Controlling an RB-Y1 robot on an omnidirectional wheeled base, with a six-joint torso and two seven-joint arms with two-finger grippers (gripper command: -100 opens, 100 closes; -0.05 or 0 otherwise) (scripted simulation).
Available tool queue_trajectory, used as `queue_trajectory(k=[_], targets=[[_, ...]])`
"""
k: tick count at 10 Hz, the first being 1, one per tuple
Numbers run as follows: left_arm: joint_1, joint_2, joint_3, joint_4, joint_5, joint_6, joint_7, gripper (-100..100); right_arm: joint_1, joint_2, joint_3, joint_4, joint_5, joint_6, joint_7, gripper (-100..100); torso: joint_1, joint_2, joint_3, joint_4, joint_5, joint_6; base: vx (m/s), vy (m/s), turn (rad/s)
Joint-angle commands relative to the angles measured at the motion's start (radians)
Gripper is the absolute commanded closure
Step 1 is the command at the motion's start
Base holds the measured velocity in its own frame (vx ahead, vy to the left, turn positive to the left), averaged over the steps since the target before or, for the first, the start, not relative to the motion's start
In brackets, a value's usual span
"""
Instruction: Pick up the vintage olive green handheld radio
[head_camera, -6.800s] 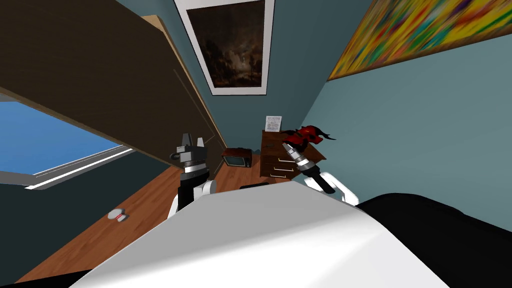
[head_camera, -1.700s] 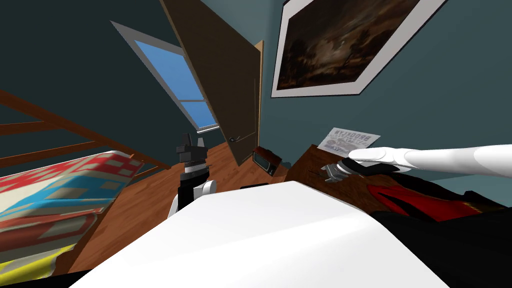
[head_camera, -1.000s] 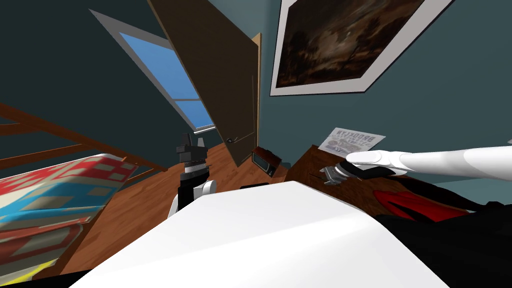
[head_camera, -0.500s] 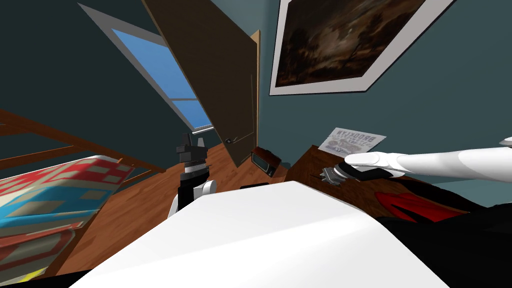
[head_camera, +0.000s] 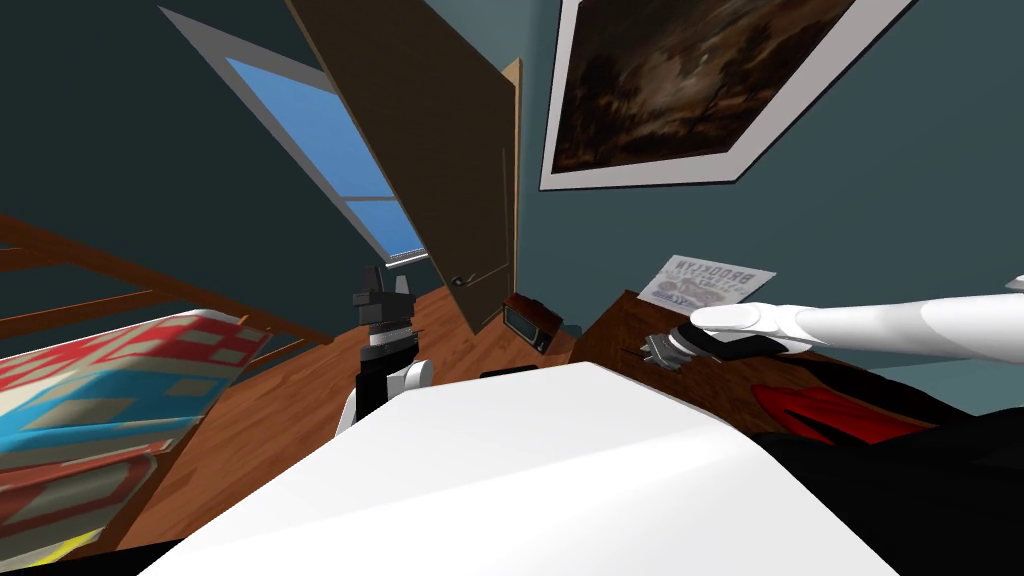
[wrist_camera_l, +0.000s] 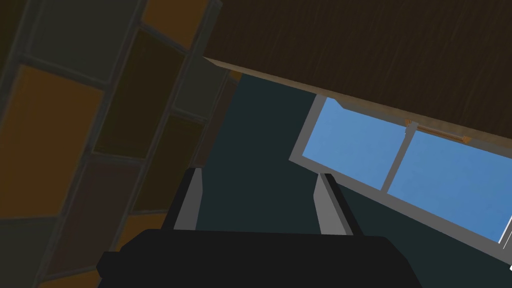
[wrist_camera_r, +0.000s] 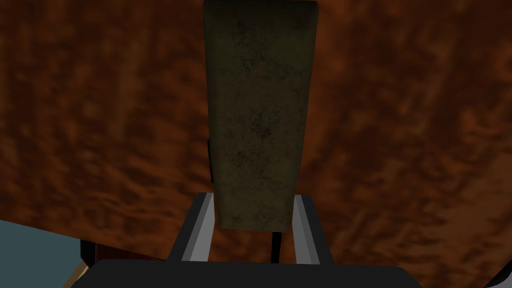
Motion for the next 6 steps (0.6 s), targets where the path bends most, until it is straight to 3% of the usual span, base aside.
queue_trajectory(k=[1,4,5,6], targets=[[0.000,0.000,0.000,0.000,0.000,0.000,0.000,0,-0.031,0.007,0.013,0.014,0.008,-0.029,-0.007,100,0.000,0.000,0.000,0.000,0.000,0.000,-0.042,0.013,0.052],[0.000,0.000,0.000,0.000,0.000,0.000,0.000,0,-0.106,0.021,0.048,0.047,0.021,-0.090,-0.021,100,0.001,0.002,0.001,0.000,0.000,0.001,-0.046,0.018,0.041],[0.000,0.000,0.000,0.000,0.000,0.000,0.000,0,-0.121,0.024,0.055,0.053,0.024,-0.102,-0.024,100,0.001,0.002,0.001,0.000,0.000,0.001,-0.041,0.021,0.035],[0.000,0.000,0.000,0.000,0.000,0.000,0.000,0,-0.111,0.022,0.048,0.050,0.022,-0.093,-0.020,100,0.001,0.002,0.001,0.000,0.000,0.001,-0.015,0.007,0.006]])
